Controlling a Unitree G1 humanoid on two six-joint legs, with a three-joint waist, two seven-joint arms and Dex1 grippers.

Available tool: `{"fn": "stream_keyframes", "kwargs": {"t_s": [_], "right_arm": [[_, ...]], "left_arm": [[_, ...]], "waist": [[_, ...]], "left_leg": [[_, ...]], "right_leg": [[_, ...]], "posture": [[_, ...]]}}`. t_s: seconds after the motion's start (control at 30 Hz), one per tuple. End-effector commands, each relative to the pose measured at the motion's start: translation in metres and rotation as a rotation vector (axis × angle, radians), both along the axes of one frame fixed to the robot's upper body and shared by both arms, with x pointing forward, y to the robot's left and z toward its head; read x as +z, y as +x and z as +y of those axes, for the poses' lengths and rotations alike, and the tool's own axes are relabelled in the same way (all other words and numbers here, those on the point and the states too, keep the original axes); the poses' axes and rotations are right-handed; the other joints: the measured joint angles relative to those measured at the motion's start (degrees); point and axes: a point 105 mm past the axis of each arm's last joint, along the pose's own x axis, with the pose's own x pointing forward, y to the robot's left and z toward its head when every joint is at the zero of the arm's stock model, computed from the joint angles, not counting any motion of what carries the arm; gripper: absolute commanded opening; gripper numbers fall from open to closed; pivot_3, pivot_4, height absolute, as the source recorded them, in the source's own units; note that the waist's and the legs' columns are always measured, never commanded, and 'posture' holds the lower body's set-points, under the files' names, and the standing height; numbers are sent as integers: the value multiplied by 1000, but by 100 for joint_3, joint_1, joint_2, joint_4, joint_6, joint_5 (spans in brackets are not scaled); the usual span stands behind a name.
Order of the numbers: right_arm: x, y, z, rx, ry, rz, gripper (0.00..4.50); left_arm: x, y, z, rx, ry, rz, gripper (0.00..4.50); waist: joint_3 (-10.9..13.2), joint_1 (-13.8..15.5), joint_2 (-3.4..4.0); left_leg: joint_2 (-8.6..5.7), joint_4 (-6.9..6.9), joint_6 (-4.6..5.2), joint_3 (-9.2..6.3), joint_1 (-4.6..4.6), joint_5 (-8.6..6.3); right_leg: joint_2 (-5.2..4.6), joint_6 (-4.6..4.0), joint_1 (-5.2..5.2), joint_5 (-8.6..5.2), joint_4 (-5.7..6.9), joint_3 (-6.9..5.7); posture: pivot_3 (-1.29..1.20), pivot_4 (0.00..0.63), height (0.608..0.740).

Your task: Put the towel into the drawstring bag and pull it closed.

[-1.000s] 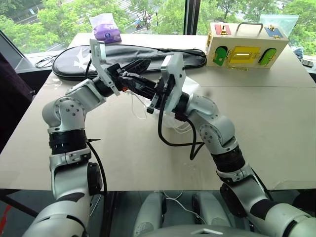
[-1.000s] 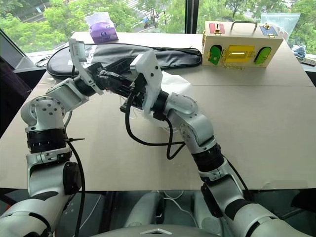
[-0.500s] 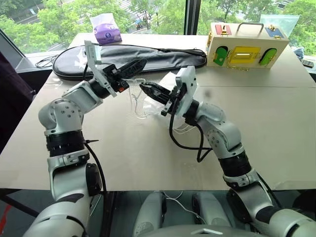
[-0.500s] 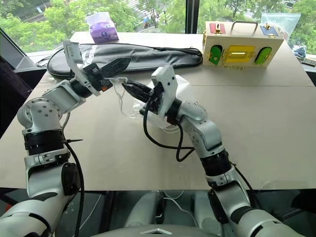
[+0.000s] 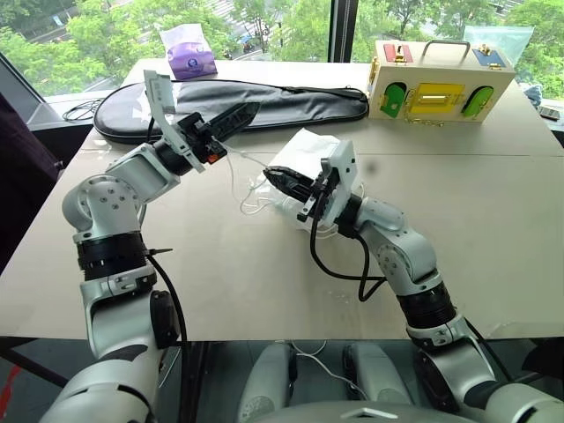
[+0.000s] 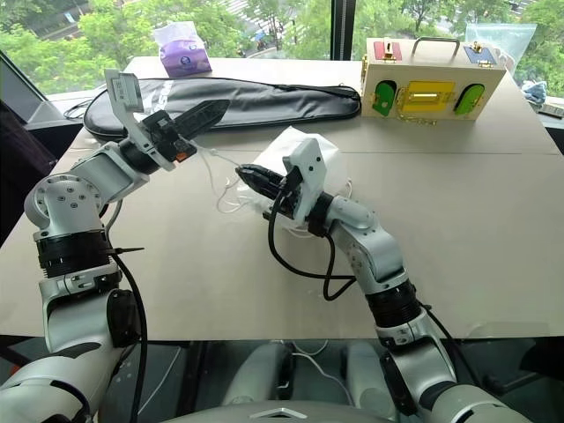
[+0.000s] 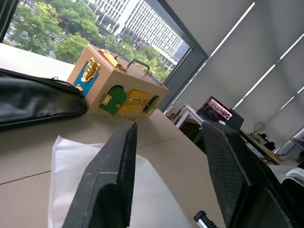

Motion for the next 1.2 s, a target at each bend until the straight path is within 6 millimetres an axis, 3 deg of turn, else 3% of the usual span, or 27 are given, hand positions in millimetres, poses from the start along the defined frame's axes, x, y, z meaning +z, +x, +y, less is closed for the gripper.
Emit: {"fn": "stream_keyframes", "kwargs": {"t_s": [0.03, 0.07, 0.4, 0.57, 0.63, 0.73, 0.8, 1.0, 1.2], "right_arm": [[16, -8, 4, 22, 34, -54, 0], [16, -8, 4, 22, 35, -53, 0], [15, -6, 4, 12, 34, -48, 0], [4, 3, -3, -39, -29, -18, 0], [-3, 3, -8, -27, -68, 5, 655], [-7, 9, -26, -82, -105, -7, 1947], [-11, 1, -37, -43, -139, -4, 2858], [-23, -33, -83, 46, -224, 5, 2858], [-37, -50, -136, -4, -266, 50, 2858]], "left_arm": [[14, -4, -1, 4, 25, -66, 4094], [13, -3, -1, 5, 27, -65, 4421], [11, -2, 4, 32, 38, -62, 4421], [8, 2, 28, 116, 58, -49, 4421], [2, 6, 45, 187, 100, -35, 4500], [-12, 5, 71, 258, 159, -9, 4500], [-24, 2, 87, 297, 215, 14, 4500], [-68, -29, 113, 302, 447, 88, 4500], [-109, -76, 98, 148, 666, 95, 4500]], "waist": [[0, 0, 0], [0, 0, 0], [0, 0, 0], [0, -3, 0], [0, -3, 0], [0, -5, 0], [0, 1, 1], [1, 19, 1], [1, 35, 1]], "left_leg": [[0, 0, 0, 0, 0, 0], [0, 0, 0, 0, 0, 0], [0, 0, 0, 0, 0, 0], [0, 0, 0, 0, 0, 0], [0, 0, 0, 0, 1, 0], [0, -2, 0, 3, 4, 0], [0, -4, 0, 4, 4, 0], [1, -9, 17, 2, -4, -10], [9, -24, 27, -1, 3, -16]], "right_leg": [[0, 0, 0, 0, 0, 0], [0, 0, 0, 0, 0, 0], [-1, 0, 0, 0, 0, 0], [0, 0, 0, 0, 0, 1], [3, 0, 0, 0, 1, 0], [9, 0, 0, 0, 0, 3], [9, 0, 0, 0, -2, 2], [-17, -1, 1, -1, -15, -1], [-31, -5, 9, -2, -31, 25]], "posture": [[0, 150, 740], [0, 150, 740], [0, 150, 740], [0, 150, 740], [0, 150, 740], [0, 150, 740], [0, 150, 740], [0, 150, 740], [0, 150, 740]]}}
